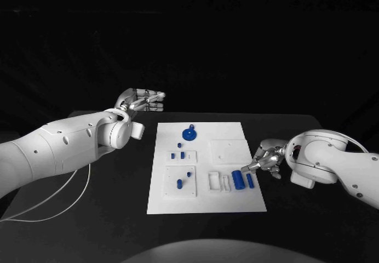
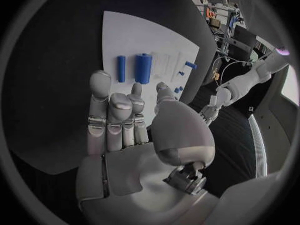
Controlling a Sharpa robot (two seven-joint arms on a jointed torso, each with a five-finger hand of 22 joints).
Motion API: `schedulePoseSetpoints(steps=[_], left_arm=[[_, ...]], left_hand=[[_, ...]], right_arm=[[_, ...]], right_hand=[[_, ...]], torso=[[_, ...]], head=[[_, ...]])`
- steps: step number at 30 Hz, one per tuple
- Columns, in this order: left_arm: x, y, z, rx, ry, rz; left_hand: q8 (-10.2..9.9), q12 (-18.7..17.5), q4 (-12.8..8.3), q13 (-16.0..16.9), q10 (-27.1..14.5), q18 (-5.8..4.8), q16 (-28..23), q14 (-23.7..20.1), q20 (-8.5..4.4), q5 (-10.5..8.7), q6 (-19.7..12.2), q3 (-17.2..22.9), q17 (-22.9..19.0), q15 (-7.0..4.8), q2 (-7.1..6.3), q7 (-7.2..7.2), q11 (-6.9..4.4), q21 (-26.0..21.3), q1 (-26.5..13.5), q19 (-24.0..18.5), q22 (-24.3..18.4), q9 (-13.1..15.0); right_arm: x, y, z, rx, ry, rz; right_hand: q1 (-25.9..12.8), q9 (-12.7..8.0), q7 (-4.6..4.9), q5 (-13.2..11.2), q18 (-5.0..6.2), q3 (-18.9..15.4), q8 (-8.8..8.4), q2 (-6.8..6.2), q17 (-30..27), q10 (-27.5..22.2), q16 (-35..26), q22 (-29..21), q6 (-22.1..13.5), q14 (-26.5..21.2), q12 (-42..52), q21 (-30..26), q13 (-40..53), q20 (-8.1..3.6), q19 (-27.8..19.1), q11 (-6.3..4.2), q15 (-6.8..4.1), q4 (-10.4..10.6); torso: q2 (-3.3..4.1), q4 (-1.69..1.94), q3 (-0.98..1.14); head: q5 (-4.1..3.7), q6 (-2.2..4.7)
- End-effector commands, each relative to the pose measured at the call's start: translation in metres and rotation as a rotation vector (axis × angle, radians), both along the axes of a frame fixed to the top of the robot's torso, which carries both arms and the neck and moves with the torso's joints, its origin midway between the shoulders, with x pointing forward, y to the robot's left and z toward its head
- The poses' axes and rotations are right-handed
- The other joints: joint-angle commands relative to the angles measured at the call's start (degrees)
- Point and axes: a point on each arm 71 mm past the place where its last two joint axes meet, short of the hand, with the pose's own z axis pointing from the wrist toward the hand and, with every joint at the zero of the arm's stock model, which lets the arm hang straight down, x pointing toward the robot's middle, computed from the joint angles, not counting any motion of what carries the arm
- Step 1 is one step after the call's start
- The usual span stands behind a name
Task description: Assemble the parts on the task board
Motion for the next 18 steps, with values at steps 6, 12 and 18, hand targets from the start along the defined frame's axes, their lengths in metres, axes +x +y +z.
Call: schedulePoseSetpoints(steps=[6,12,18], left_arm=[[-0.001,-0.003,-0.001,-0.017,0.001,-0.016],[-0.001,-0.003,-0.002,-0.016,0.004,-0.015],[-0.001,-0.004,-0.002,-0.018,0.007,-0.019]], left_hand=[[0.01,-0.14,0.07,-0.07,-0.74,1.04,-0.15,0.05,0.17,0.1,-0.99,-0.32,0.04,0.21,-0.1,0.27,0.4,0.25,-0.78,0.17,-0.08,-0.01],[0.03,-0.13,0.09,-0.07,-0.73,1.06,-0.14,0.06,0.19,0.09,-0.9,-0.28,0.05,0.21,-0.17,0.26,0.43,0.28,-0.86,0.13,-0.09,0.0],[0.03,-0.13,0.09,-0.07,-0.73,1.06,-0.14,0.06,0.19,0.09,-0.9,-0.28,0.05,0.21,-0.17,0.26,0.43,0.28,-0.86,0.13,-0.09,0.0]], right_arm=[[-0.007,0.007,-0.007,-0.062,0.004,0.004],[-0.01,0.015,-0.014,-0.081,-0.008,0.025],[-0.01,0.02,-0.021,-0.108,-0.018,0.04]], right_hand=[[-0.48,6.66,-0.14,-7.75,-0.45,4.18,-0.23,-6.3,1.08,0.34,0.0,1.05,-0.74,0.44,-0.04,0.21,0.51,-0.06,2.02,0.13,-0.04,9.19],[-0.36,6.88,-0.03,-7.21,-0.45,4.27,-0.28,-6.23,1.16,-0.08,-0.28,1.25,-1.12,0.42,-0.82,-0.07,0.1,-0.01,1.96,0.22,0.02,9.13],[-0.43,6.85,-0.02,-7.44,-0.44,4.16,-0.27,-6.33,1.16,-0.15,-0.46,1.28,-1.13,0.42,-1.0,-0.29,-0.01,0.01,1.95,0.24,0.04,9.2]], torso=[[-0.07,0.04,-0.13],[-0.01,0.03,-0.16],[0.04,0.02,-0.13]], head=[[0.06,-0.27],[0.14,-0.47],[0.18,-0.64]])
